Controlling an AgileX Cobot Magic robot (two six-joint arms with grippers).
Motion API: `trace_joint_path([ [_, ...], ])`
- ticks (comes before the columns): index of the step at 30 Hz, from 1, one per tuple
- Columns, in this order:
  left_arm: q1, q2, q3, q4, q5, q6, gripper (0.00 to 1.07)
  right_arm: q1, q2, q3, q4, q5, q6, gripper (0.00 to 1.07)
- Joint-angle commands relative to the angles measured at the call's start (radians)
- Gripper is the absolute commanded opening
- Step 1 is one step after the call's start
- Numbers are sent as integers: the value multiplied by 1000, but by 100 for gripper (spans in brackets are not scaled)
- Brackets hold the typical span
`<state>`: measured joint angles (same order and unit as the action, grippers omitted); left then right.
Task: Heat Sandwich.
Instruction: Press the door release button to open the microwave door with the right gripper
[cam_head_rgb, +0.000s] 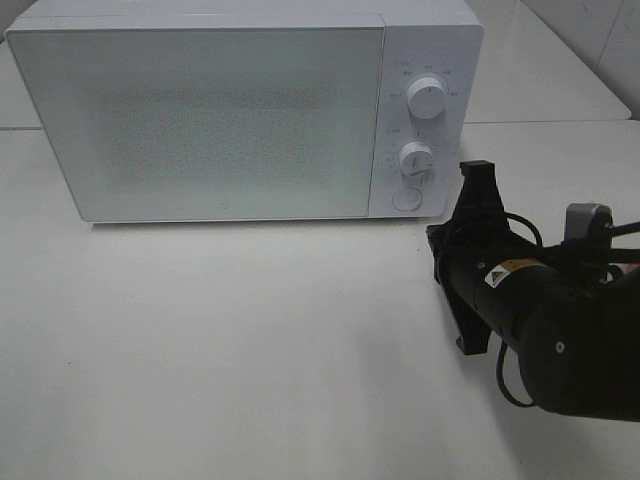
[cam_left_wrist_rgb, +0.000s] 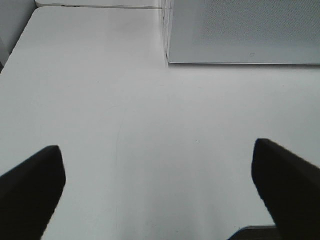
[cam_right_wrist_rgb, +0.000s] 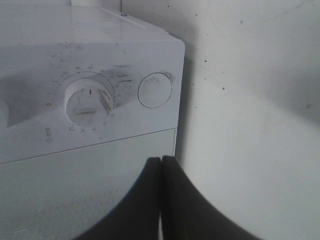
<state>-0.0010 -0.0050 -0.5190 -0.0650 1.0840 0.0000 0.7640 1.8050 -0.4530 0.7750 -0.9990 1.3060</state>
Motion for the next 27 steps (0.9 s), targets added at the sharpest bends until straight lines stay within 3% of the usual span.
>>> trace_joint_path([
  [1, -1, -17, 2, -3, -14, 0, 96, -30, 22, -36, -44, 3, -4, 0],
  [27, -1, -17, 2, -3, -14, 0, 96, -240, 220, -306, -230, 147, 51, 0],
])
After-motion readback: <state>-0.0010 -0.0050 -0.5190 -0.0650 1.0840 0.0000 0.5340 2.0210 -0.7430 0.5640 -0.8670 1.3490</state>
